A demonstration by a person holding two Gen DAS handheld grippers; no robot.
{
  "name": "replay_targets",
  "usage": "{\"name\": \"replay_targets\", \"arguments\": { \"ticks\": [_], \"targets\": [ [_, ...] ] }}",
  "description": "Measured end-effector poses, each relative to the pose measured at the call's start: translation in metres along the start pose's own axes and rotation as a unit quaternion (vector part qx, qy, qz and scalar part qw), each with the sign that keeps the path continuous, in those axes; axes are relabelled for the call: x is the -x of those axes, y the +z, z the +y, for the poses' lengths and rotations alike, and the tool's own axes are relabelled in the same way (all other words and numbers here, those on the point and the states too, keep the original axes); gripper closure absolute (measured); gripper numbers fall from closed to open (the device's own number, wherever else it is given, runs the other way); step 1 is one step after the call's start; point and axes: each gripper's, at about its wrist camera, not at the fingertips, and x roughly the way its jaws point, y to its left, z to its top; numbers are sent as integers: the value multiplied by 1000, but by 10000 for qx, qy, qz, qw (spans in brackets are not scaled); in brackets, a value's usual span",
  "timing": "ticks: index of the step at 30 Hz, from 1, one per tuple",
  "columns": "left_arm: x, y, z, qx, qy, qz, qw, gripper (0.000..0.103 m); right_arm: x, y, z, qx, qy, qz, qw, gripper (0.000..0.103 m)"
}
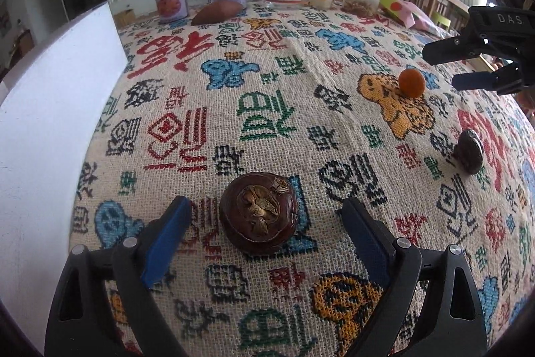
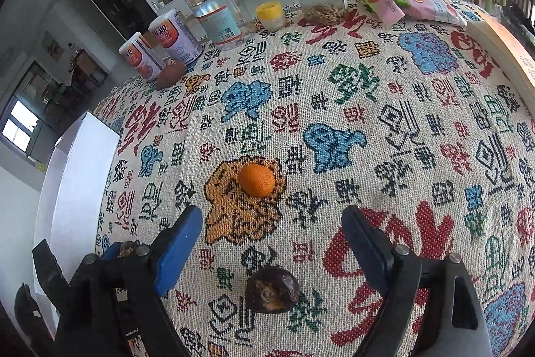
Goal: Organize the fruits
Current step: 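Grasp the tangerine with the right tool while the left tool holds the dark brown fruit, then lower the tangerine back onto the cloth and open the right tool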
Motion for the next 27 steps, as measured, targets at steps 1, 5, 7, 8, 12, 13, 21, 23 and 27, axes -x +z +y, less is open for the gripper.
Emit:
{"name": "replay_targets", "arguments": {
  "ticks": [1,5,7,8,12,13,21,23,27],
  "targets": [
    [0,0,0,0,5,0,10000,10,-11,4,5,10,-24,96,10000,24],
    [-1,0,1,1,23,2,10000,9,-45,12,10,-119,29,414,9991,43],
    [-1,0,1,0,22,2,10000,9,-53,11,11,-80,-95,475,9988,74],
    [-1,0,1,-1,23,2,10000,9,-51,10,11,-76,-64,432,9990,73],
    [-1,0,1,-1,25,2,10000,9,-21,-2,2,123,-15,257,9996,73],
    [-1,0,0,-2,26,3,10000,9,-9,-6,-4,227,-76,209,9995,73],
    [-1,0,0,0,26,3,10000,9,51,-70,-77,989,-1730,-218,9797,73],
    [-1,0,0,-1,27,3,10000,9,51,-88,-88,997,-1682,-188,9805,72],
    [-1,0,0,-1,27,3,10000,9,58,-120,-94,773,-1280,-344,9882,65]
  ]
}}
